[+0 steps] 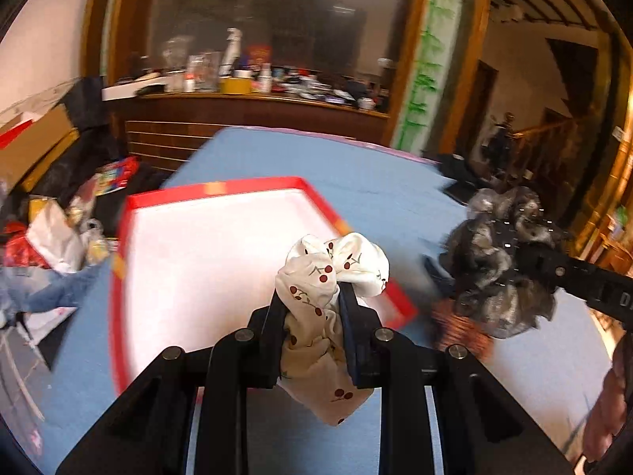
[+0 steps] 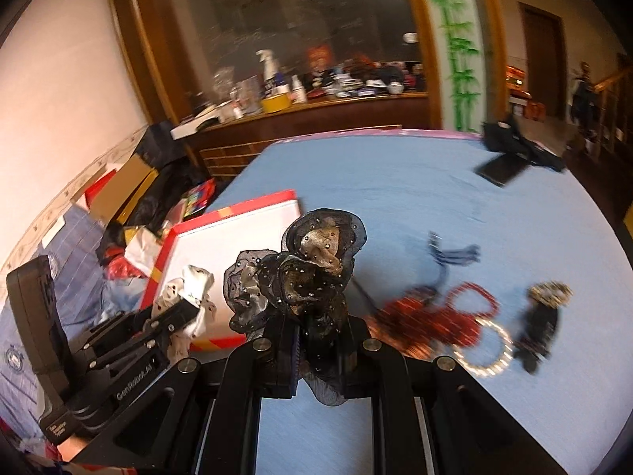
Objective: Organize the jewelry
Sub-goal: 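Carry both scrunchies over the white box and open both tools to drop them, then grasp red-and-white plaid scrunchie with left tool while right tool moves to leopard clip, then close the right tool on the leopard-print hair clip and lift it, then carry plaid scrunchie into the box and open left tool while right tool carries leopard clip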
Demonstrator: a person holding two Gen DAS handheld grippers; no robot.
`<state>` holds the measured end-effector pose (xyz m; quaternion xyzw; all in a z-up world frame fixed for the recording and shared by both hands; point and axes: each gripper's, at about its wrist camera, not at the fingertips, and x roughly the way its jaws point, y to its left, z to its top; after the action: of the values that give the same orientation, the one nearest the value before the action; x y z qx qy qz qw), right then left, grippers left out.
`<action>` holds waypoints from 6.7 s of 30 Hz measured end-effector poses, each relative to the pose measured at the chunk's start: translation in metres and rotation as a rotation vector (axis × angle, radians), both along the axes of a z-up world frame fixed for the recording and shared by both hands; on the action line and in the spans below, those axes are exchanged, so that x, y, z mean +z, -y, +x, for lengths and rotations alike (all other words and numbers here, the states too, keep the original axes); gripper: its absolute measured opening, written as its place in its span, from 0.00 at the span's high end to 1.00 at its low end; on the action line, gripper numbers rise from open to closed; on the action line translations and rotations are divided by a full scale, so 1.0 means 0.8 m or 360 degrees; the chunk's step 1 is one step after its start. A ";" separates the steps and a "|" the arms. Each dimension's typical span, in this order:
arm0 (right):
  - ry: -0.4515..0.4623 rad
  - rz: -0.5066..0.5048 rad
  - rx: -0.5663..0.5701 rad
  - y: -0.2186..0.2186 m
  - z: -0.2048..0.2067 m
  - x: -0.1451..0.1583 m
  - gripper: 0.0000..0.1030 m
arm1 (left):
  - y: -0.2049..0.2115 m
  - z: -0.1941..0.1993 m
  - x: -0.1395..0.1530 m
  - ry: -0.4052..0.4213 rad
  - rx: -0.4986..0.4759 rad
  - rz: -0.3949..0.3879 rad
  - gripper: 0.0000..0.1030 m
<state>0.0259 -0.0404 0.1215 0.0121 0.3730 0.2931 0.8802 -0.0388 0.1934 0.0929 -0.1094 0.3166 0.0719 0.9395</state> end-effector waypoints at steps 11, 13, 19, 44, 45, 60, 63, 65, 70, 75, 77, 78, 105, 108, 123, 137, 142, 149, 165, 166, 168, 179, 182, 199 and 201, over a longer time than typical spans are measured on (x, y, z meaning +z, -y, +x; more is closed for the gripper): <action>-0.0080 -0.0043 0.0162 -0.146 0.082 -0.004 0.85 | -0.124 0.069 -0.004 -0.0177 0.0230 0.0045 0.77; -0.0103 -0.0062 0.0166 -0.173 0.101 -0.011 0.85 | -0.140 0.091 -0.010 -0.0231 0.0238 0.0050 0.77; -0.0256 -0.0085 0.0177 -0.237 0.155 -0.051 0.85 | -0.171 0.142 -0.036 -0.0351 0.0282 -0.0002 0.77; -0.0377 -0.0081 0.0144 -0.241 0.203 -0.084 0.45 | -0.182 0.138 -0.033 -0.0250 0.0371 -0.0089 0.32; -0.0367 -0.0060 0.0147 -0.231 0.198 -0.078 0.45 | -0.177 0.133 -0.030 -0.0230 0.0360 -0.0090 0.32; -0.0166 0.0147 -0.0035 0.023 0.092 -0.008 0.43 | -0.030 0.139 -0.053 -0.0309 0.0174 0.0505 0.21; -0.0129 0.0139 -0.0146 0.085 0.079 -0.002 0.40 | -0.032 0.123 -0.055 -0.0335 0.0138 0.0466 0.21; -0.0103 0.0130 -0.0195 0.119 0.069 -0.001 0.40 | -0.034 0.105 -0.055 -0.0358 0.0115 0.0425 0.21; -0.0115 0.0207 -0.0284 0.184 0.041 -0.014 0.40 | -0.013 0.053 -0.044 -0.0303 0.0065 0.0533 0.21; -0.0100 0.0182 -0.0396 0.211 0.014 -0.037 0.40 | 0.037 0.015 0.001 -0.0050 -0.0001 0.0552 0.18; -0.0088 0.0184 -0.0429 0.224 0.004 -0.045 0.40 | 0.063 0.011 0.011 -0.0017 -0.0107 0.0490 0.13; -0.0073 0.0177 -0.0448 0.229 -0.001 -0.048 0.40 | 0.080 0.010 0.012 -0.0018 -0.0189 0.0430 0.13; -0.0162 0.0367 -0.0643 0.330 0.000 -0.118 0.40 | 0.201 0.071 -0.057 -0.0392 -0.0492 0.0147 0.13; -0.0203 0.0396 -0.0634 0.332 0.004 -0.121 0.40 | 0.210 0.091 -0.068 -0.0429 -0.0525 0.0155 0.14; -0.0226 0.0409 -0.0662 0.334 0.005 -0.120 0.40 | 0.247 0.085 -0.052 -0.0025 -0.0576 0.0106 0.88; -0.0531 0.0368 -0.0803 0.309 0.144 -0.100 0.50 | 0.222 0.074 -0.037 0.0114 -0.0572 0.0081 0.87; -0.0703 0.0365 -0.0889 0.302 0.194 -0.141 0.69 | 0.219 0.078 -0.039 0.0089 -0.0561 0.0083 0.87; -0.0277 0.0415 -0.0761 0.286 0.166 -0.097 0.92 | 0.218 0.088 -0.045 0.0037 -0.0526 0.0084 0.87; 0.0226 0.0318 -0.0239 0.186 0.057 -0.044 0.92 | 0.212 0.090 -0.049 0.0042 -0.0360 0.0221 0.87; 0.0209 0.0319 -0.0231 0.184 0.061 -0.045 0.92 | 0.211 0.090 -0.048 0.0048 -0.0351 0.0227 0.87; 0.0201 0.0317 -0.0212 0.184 0.062 -0.045 0.92 | 0.210 0.089 -0.045 0.0064 -0.0331 0.0239 0.87; 0.0203 0.0296 -0.0219 0.179 0.059 -0.049 0.92 | 0.208 0.082 -0.036 0.0136 -0.0288 0.0273 0.87; 0.0212 0.0291 -0.0217 0.178 0.058 -0.048 0.92 | 0.207 0.083 -0.036 0.0139 -0.0288 0.0272 0.87; 0.0214 0.0282 -0.0204 0.178 0.057 -0.049 0.92 | 0.204 0.081 -0.035 0.0140 -0.0273 0.0277 0.87; 0.0218 0.0279 -0.0200 0.178 0.057 -0.049 0.92 | 0.204 0.081 -0.035 0.0144 -0.0271 0.0280 0.87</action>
<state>0.0715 -0.1826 0.0820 0.0922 0.2837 0.2691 0.9158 0.0259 0.0305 0.0649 -0.0023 0.2744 0.0142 0.9615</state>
